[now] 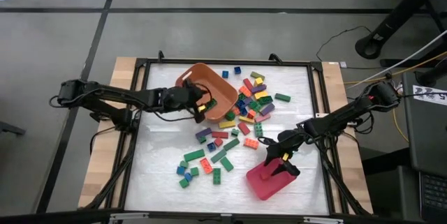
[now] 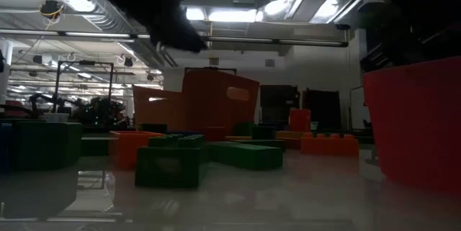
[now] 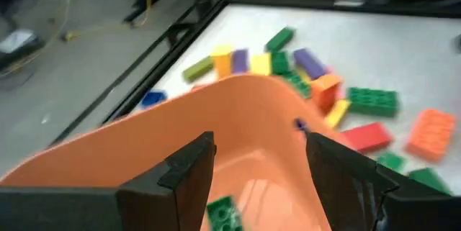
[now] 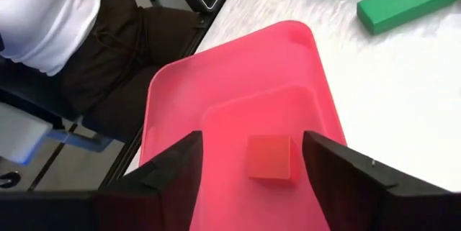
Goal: Sort blocks by size
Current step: Put the small green game piece into the red bin
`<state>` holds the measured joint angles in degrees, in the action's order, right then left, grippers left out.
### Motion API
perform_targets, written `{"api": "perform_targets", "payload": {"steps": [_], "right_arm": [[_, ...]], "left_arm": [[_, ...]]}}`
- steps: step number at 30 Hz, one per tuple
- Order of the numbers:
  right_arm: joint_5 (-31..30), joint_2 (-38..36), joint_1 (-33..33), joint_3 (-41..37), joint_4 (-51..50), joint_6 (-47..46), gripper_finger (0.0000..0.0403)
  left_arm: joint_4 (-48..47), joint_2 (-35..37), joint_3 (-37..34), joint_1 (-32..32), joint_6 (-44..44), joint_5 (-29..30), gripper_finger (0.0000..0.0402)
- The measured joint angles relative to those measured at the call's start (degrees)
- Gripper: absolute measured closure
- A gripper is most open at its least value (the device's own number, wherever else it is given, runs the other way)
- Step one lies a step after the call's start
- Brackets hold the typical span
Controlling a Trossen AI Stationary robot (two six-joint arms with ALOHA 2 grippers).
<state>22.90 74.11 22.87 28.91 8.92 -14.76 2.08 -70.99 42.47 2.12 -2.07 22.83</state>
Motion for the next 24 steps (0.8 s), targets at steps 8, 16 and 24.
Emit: {"api": "perform_targets", "payload": {"steps": [8,16,24], "right_arm": [[0.0,0.0,0.0,-0.02,0.06,0.02,0.0164],[0.0,0.0,0.0,-0.02,0.05,0.02,0.0164],[-2.86,0.0,0.0,-0.02,0.13,0.06,0.0164]], "left_arm": [[-2.64,1.21,1.39,-9.16,-6.71,0.01,0.0194],[-13.98,1.06,0.7,-18.91,-23.4,-0.34,0.0194],[-13.54,-4.11,-2.16,-23.13,-29.18,0.6,0.0194]]}}
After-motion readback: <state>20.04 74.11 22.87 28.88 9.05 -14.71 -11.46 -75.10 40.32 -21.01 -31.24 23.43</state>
